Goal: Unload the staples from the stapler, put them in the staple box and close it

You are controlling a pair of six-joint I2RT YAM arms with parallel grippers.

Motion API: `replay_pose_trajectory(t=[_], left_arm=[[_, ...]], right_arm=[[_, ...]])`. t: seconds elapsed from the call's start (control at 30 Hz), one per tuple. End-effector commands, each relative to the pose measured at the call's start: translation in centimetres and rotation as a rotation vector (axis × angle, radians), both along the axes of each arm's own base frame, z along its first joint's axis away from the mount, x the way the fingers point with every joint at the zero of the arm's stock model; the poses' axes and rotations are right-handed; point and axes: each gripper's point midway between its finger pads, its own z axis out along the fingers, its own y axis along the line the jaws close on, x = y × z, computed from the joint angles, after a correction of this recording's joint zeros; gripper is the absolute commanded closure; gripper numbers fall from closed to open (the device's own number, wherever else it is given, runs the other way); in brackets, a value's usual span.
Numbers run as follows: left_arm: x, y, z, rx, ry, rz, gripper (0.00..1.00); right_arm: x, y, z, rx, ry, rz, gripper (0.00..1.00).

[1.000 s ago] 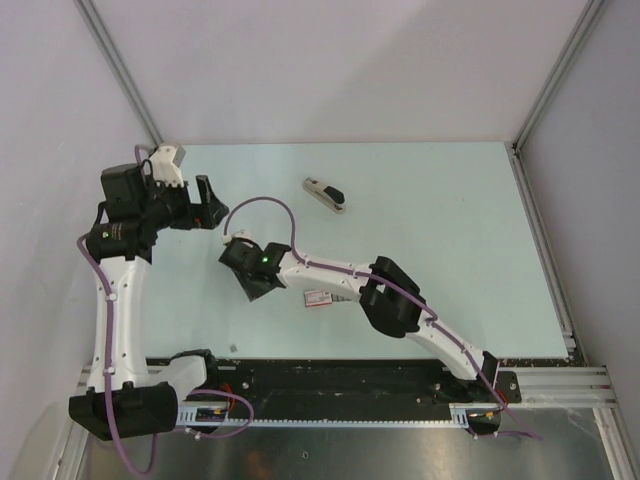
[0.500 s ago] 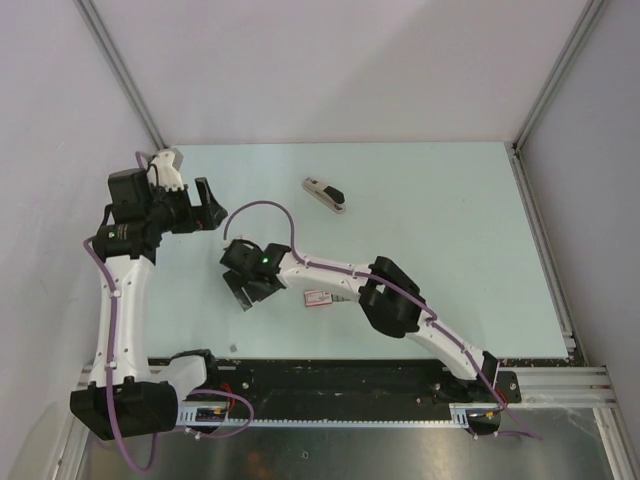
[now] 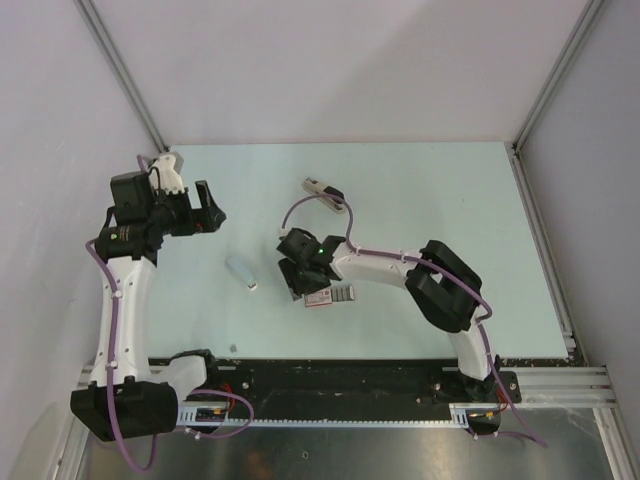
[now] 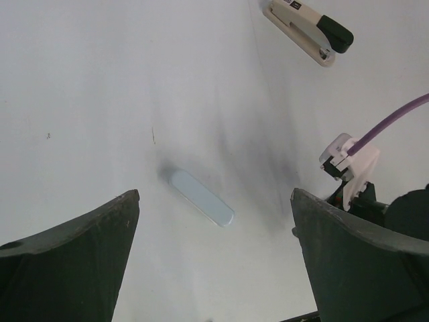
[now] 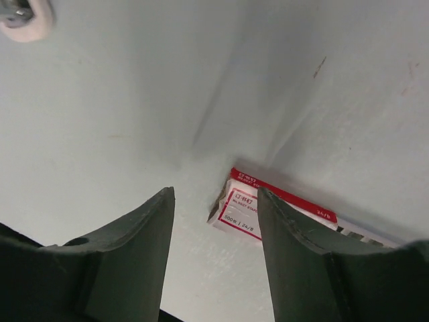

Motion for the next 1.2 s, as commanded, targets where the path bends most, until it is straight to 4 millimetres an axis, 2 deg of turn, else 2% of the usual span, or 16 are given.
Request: replay_pose_trajectory(t=[0.0,0.17,0.43,0.73,0.93,1.17], left_arm=[[0.3,0.5,1.2,0.013,-0.048,0.020,0.00],[0.3,0.5,1.9,0.015,-0.066,0.016,0.01],[-0.1,0.4,2.2,0.029,-0.087,0.007,0.01],[-0.4,0.2,2.1,0.023,-0.087,-0.004,0.01],[-0.3,0.2,2.1,0.025,-0.088,-0.006,0.01],[0.0,0.4,1.8,0.031,-0.077,-0.001,0.01]], right_arm=[[-1.0,1.5,1.0,0.108,0.033,0.009,0.43],[-0.9,2.2,1.6,0.129,0.004,0.016,0.44],[1.2,1.2,2.1,-0.041,-0.213,0.014,0.44],[2.5,0.5,0.7,-0.146,-0.296,0.056,0.44],[2.4,-1.1,-0.7,-0.186,-0.272,0.041,0.48],[2.2,-3.6,-1.2,-0.198,-0.245,0.005,0.53]])
